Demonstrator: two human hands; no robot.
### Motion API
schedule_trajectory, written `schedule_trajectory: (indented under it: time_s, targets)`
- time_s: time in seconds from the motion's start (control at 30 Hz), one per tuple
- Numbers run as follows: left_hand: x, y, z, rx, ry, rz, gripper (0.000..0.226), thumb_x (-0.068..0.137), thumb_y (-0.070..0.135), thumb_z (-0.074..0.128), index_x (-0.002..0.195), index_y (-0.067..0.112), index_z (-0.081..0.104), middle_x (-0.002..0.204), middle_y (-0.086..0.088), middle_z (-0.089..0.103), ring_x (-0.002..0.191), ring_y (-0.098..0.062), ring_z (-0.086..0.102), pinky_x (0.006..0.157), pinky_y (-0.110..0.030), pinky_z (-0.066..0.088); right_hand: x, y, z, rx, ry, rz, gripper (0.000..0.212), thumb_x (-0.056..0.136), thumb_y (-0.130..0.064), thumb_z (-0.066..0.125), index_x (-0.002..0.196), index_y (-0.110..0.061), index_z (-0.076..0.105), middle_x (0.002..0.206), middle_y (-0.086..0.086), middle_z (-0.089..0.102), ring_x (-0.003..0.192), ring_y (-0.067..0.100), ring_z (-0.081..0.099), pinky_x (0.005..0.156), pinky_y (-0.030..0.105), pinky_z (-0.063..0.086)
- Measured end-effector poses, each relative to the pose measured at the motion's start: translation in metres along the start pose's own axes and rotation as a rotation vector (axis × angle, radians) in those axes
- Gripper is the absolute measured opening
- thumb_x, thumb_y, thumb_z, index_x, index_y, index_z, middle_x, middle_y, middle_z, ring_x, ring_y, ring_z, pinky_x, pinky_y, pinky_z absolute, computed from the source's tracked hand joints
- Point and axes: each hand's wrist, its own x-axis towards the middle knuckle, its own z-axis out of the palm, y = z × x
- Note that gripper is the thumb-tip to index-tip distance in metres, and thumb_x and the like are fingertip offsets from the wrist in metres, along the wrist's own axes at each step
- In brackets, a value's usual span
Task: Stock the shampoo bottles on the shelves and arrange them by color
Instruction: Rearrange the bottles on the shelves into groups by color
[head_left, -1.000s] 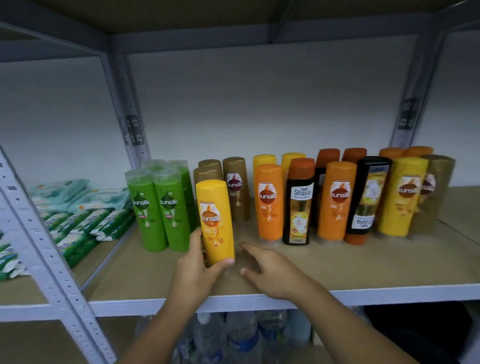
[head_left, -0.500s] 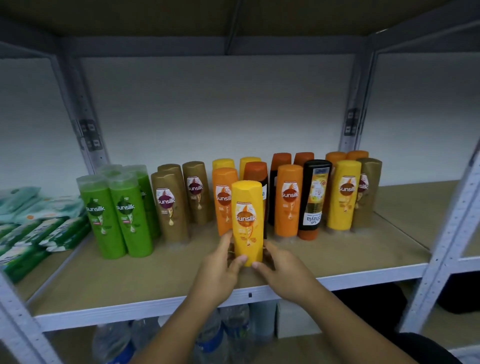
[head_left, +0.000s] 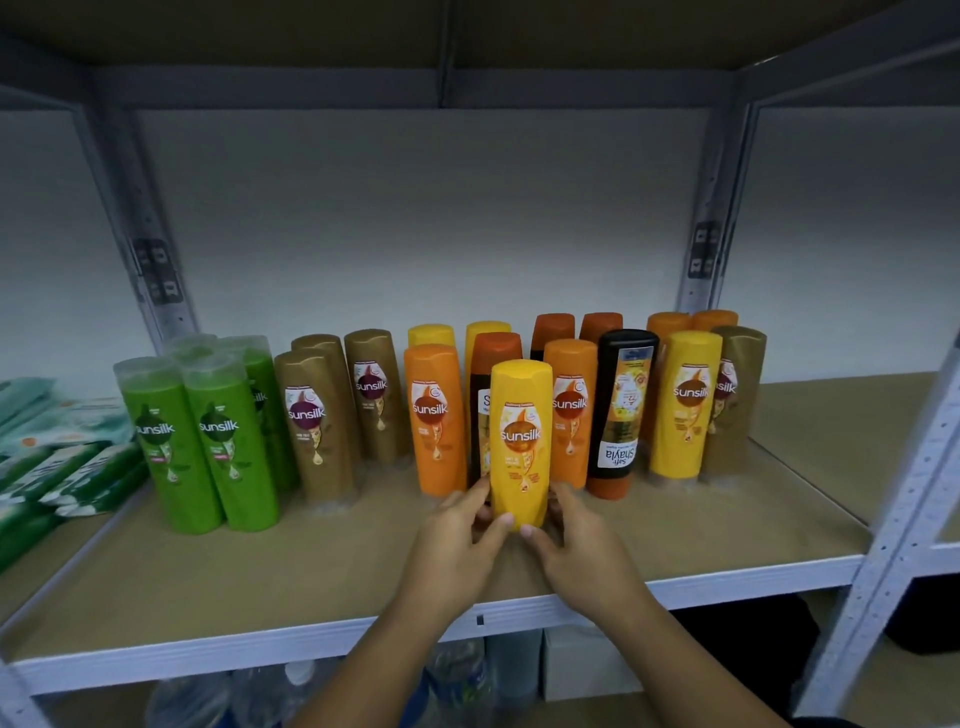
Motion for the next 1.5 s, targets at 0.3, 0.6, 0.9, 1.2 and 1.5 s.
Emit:
schedule_trajectory:
  time_s: [0.3,0.6,0.9,1.2,1.5]
  targets:
    - [0.005,-0.006,0.000,-0.007,-0.060,0.029,0.053,0.098,0.036,0.060,0.149,0.033,0.046,0.115,0.014,0.067,0.105,0.002,0.061,0.095,-0.027,0.053,0.008,0.011,0.002,-0.068,0.058,0.044,0.047,0.093,-0.037,0.068,0.134,-0.032,0.046,0.127,-0.008,0.065,0.117,0.016,0.061,0.093,0.034,0.053]
    - [-0.006,-0.010,-0.013,0.082,-0.057,0.062,0.049,0.098,0.037,0.061,0.145,0.028,0.052,0.141,0.012,0.058,0.127,-0.003,0.052,0.105,-0.020,0.042,0.002,0.004,0.000,-0.168,0.081,0.017,0.037,0.095,-0.033,0.065,0.130,-0.025,0.054,0.110,-0.003,0.070,0.094,0.017,0.065,0.073,0.026,0.047]
    - [-0.013,0.007,-0.005,0.189,-0.138,0.208,0.033,0.098,0.034,0.058,0.127,0.022,0.067,0.124,0.011,0.068,0.112,-0.007,0.059,0.096,-0.027,0.049,-0.014,0.015,-0.039,-0.248,-0.065,0.109,0.037,0.093,-0.036,0.065,0.123,-0.015,0.063,0.116,0.003,0.070,0.108,0.023,0.064,0.090,0.037,0.052]
    - [-0.016,0.034,0.027,0.316,-0.282,0.376,0.026,0.099,0.035,0.051,0.107,0.018,0.069,0.105,0.004,0.068,0.101,-0.014,0.056,0.088,-0.033,0.047,-0.013,0.050,-0.079,-0.476,-0.103,0.214,0.035,0.087,-0.051,0.059,0.070,-0.020,0.055,0.079,-0.004,0.061,0.083,0.023,0.059,0.082,0.040,0.051]
    - [0.004,0.059,0.062,0.320,-0.337,0.347,0.037,0.097,0.042,0.043,0.102,0.016,0.068,0.100,0.003,0.067,0.094,-0.015,0.058,0.080,-0.041,0.051,-0.003,0.075,-0.107,-0.458,-0.064,0.355,0.035,0.087,-0.050,0.061,0.072,-0.018,0.059,0.080,-0.002,0.063,0.085,0.025,0.060,0.079,0.035,0.051]
